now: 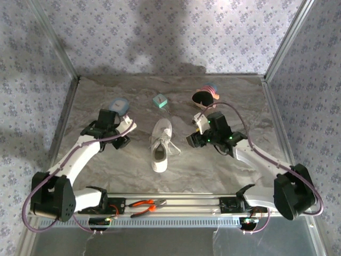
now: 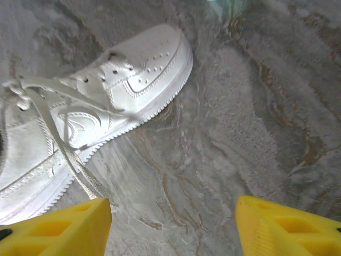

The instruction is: Tie the shoes

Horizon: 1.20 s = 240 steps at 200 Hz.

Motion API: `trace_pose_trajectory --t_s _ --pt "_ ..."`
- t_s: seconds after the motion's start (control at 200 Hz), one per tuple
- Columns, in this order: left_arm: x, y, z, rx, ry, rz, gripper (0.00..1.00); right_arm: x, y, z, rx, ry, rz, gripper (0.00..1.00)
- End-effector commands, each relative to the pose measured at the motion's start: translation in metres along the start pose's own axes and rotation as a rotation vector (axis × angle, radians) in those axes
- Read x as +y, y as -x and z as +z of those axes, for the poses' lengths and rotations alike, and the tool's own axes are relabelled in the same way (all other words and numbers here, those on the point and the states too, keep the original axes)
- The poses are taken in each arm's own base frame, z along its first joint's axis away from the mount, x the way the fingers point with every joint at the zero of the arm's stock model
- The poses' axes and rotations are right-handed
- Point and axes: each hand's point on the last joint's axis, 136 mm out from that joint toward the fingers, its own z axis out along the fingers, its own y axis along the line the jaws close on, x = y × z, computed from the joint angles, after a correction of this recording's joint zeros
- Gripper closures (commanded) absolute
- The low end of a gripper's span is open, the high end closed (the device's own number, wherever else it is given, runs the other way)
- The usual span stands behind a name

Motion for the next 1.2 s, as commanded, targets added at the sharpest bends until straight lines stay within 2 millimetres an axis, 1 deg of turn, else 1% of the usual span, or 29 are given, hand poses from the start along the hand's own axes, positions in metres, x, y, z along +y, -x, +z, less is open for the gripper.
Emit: trace_pose_trajectory --t_s 0.0,0.08,0.15,0.265,0.32,0.365,0.44,0.495,0.505,0.535,0.55,0.565,0.595,0.625,0.644,0.649,0.654,0.664,0.679,0.689,0.704,0.774,0.859,0.909,0.954,1.014,1.084,1.139,1.194 --pt "-0.001 0.013 -0.011 -0.041 -0.029 -0.028 0.53 0.003 -0.012 -0.005 0.057 0.03 0.042 0.37" --pt "-0.003 0.023 -0.015 -0.076 -0.056 -0.048 0.54 0.007 -0.006 -0.003 0.042 0.048 0.05 0.39" --pt "-0.004 0.032 -0.017 -0.108 -0.073 -0.072 0.54 0.015 -0.003 0.004 0.038 0.077 0.054 0.42" --pt "-0.004 0.037 -0.018 -0.133 -0.079 -0.095 0.54 0.027 -0.004 0.017 0.084 0.082 0.033 0.45" --pt "0.002 0.037 -0.018 -0.135 -0.051 -0.117 0.54 0.029 -0.001 0.018 0.086 0.062 0.019 0.45" --pt "0.011 0.035 -0.018 -0.139 -0.013 -0.153 0.53 0.024 0.001 0.015 0.08 0.019 0.021 0.44" --pt "0.03 0.031 -0.022 -0.176 0.039 -0.268 0.52 0.006 0.003 0.004 0.059 -0.079 0.033 0.41" --pt "0.044 0.026 -0.027 -0.214 0.065 -0.373 0.5 -0.011 0.005 -0.01 0.028 -0.162 0.046 0.37" --pt "0.047 0.025 -0.028 -0.221 0.073 -0.392 0.47 -0.015 0.005 -0.012 0.022 -0.178 0.049 0.37" --pt "0.055 0.02 -0.029 -0.23 0.103 -0.448 0.44 -0.026 0.004 -0.02 0.007 -0.226 0.055 0.35" --pt "0.058 0.018 -0.03 -0.234 0.118 -0.473 0.39 -0.031 0.005 -0.026 -0.007 -0.252 0.057 0.33" --pt "0.062 0.015 -0.031 -0.24 0.136 -0.495 0.37 -0.038 0.005 -0.031 -0.02 -0.283 0.062 0.32" --pt "0.067 0.008 -0.034 -0.245 0.177 -0.541 0.35 -0.052 0.002 -0.04 -0.04 -0.347 0.075 0.28" --pt "0.073 0.003 -0.037 -0.257 0.222 -0.582 0.29 -0.067 -0.003 -0.049 -0.061 -0.415 0.12 0.21" --pt "0.076 0.0 -0.038 -0.268 0.25 -0.607 0.23 -0.079 -0.008 -0.056 -0.07 -0.467 0.152 0.14" --pt "0.076 -0.002 -0.039 -0.269 0.259 -0.611 0.21 -0.082 -0.01 -0.057 -0.071 -0.479 0.158 0.11" --pt "0.077 -0.003 -0.04 -0.272 0.268 -0.619 0.2 -0.084 -0.011 -0.059 -0.073 -0.489 0.164 0.06" --pt "0.078 -0.005 -0.04 -0.276 0.283 -0.631 0.15 -0.088 -0.013 -0.062 -0.077 -0.51 0.176 0.01" --pt "0.08 -0.007 -0.042 -0.288 0.305 -0.645 0.09 -0.097 -0.016 -0.067 -0.089 -0.545 0.193 0.0" --pt "0.081 -0.009 -0.043 -0.295 0.32 -0.662 0.03 -0.101 -0.018 -0.07 -0.092 -0.564 0.206 0.0" --pt "0.082 -0.012 -0.045 -0.305 0.339 -0.685 0.01 -0.11 -0.022 -0.075 -0.101 -0.599 0.223 0.0" --pt "0.088 -0.026 -0.051 -0.361 0.438 -0.779 0.01 -0.137 -0.034 -0.092 -0.137 -0.694 0.274 0.01" --pt "0.088 -0.051 -0.048 -0.387 0.533 -0.874 0.01 -0.163 -0.057 -0.104 -0.164 -0.788 0.33 0.0" --pt "0.084 -0.061 -0.043 -0.39 0.555 -0.893 0.01 -0.179 -0.069 -0.11 -0.189 -0.839 0.38 0.0" --pt "0.082 -0.07 -0.038 -0.388 0.573 -0.898 0.01 -0.19 -0.08 -0.112 -0.205 -0.857 0.433 0.0" --pt "0.079 -0.077 -0.032 -0.396 0.59 -0.888 0.01 -0.202 -0.094 -0.112 -0.21 -0.866 0.492 0.0" --pt "0.078 -0.08 -0.026 -0.421 0.61 -0.868 0.01 -0.21 -0.101 -0.104 -0.211 -0.835 0.489 0.0" --pt "0.081 -0.078 -0.026 -0.425 0.614 -0.849 0.01 -0.215 -0.106 -0.096 -0.203 -0.812 0.483 0.0" --pt "0.084 -0.071 -0.025 -0.465 0.618 -0.816 0.01 -0.219 -0.103 -0.09 -0.198 -0.781 0.481 0.0"
